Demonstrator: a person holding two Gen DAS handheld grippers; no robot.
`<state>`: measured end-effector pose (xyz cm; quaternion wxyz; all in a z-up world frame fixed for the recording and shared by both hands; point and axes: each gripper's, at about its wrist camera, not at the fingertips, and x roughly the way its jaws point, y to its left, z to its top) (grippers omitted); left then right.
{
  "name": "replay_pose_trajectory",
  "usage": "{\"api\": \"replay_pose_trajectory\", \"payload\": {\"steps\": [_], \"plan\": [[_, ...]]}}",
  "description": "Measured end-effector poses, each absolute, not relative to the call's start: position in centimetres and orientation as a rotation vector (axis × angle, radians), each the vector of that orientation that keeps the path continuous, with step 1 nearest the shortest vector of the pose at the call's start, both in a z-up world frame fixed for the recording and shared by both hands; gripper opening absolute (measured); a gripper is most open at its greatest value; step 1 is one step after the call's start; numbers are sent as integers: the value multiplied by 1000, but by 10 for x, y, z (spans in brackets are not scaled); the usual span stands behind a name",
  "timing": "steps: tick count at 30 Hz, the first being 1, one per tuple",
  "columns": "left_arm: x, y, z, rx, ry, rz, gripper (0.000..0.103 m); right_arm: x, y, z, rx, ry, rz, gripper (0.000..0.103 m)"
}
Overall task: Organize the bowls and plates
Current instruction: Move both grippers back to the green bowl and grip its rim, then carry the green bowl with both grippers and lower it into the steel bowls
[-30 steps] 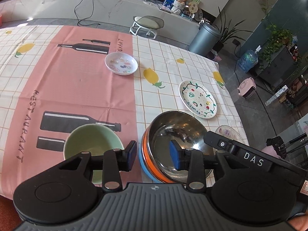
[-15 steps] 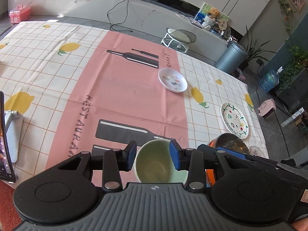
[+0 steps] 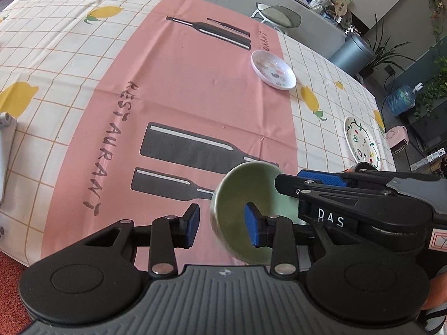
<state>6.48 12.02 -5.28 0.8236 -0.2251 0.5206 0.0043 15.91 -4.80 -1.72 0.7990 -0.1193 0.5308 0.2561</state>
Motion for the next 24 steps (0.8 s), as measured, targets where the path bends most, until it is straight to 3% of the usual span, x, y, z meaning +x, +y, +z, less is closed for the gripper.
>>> {"api": "replay_pose_trajectory", "payload": {"steps": [7, 11, 13, 24], "plan": [[68, 116, -60, -473, 1144, 1, 26, 166, -37, -27, -359, 1162, 598, 20], [67, 112, -63, -443, 1143, 31, 11, 169, -35, -28, -390, 1156, 623, 19], [67, 114, -63, -449, 1137, 39, 10, 168, -34, -28, -392, 1153, 635, 12], [64, 148, -60, -476, 1090, 174, 6, 164, -23, -33, -296, 1170, 660, 11]]}}
